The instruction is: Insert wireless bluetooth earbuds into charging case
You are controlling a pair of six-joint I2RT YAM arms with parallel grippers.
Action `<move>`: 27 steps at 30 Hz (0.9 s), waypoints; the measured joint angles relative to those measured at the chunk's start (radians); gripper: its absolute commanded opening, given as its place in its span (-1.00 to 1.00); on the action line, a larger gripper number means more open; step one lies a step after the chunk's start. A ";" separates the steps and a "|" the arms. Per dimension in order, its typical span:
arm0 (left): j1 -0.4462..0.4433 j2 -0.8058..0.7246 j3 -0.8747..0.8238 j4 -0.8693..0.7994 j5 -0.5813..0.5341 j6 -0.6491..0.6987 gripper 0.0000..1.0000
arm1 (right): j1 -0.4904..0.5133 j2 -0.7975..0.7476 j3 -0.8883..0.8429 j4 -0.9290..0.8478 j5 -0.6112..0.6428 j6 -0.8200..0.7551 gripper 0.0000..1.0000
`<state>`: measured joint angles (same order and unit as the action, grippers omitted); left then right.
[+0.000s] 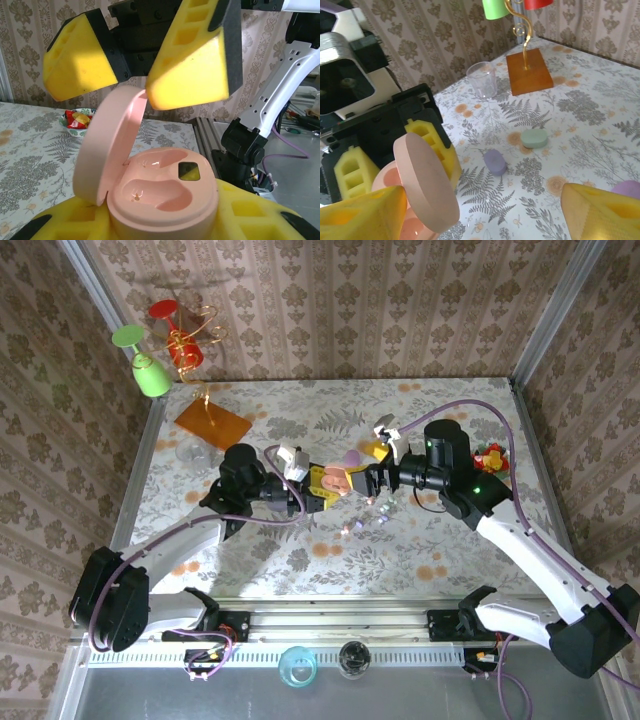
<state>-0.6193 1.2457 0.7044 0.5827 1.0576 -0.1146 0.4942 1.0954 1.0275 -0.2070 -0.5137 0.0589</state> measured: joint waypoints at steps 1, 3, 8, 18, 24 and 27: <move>0.000 0.000 0.000 0.005 0.004 -0.006 -0.40 | 0.000 0.000 0.000 0.002 -0.012 -0.009 0.50; 0.000 0.000 0.000 0.016 0.014 -0.019 -0.41 | 0.000 0.001 0.000 0.003 -0.029 -0.021 0.39; 0.000 0.000 0.000 0.047 0.039 -0.051 -0.40 | 0.006 0.031 0.011 0.001 -0.055 -0.045 0.13; 0.000 0.003 0.000 0.069 0.045 -0.092 -0.40 | 0.010 0.064 0.031 0.000 -0.134 -0.116 -0.68; 0.001 0.007 0.000 0.077 0.032 -0.103 -0.23 | 0.010 0.070 0.034 0.001 -0.157 -0.145 -1.00; 0.001 0.007 0.000 0.079 0.026 -0.104 0.07 | 0.010 0.070 0.034 0.003 -0.151 -0.151 -1.00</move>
<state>-0.6186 1.2526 0.7044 0.6617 1.0840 -0.2184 0.5045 1.1656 1.0611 -0.2035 -0.6643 -0.0925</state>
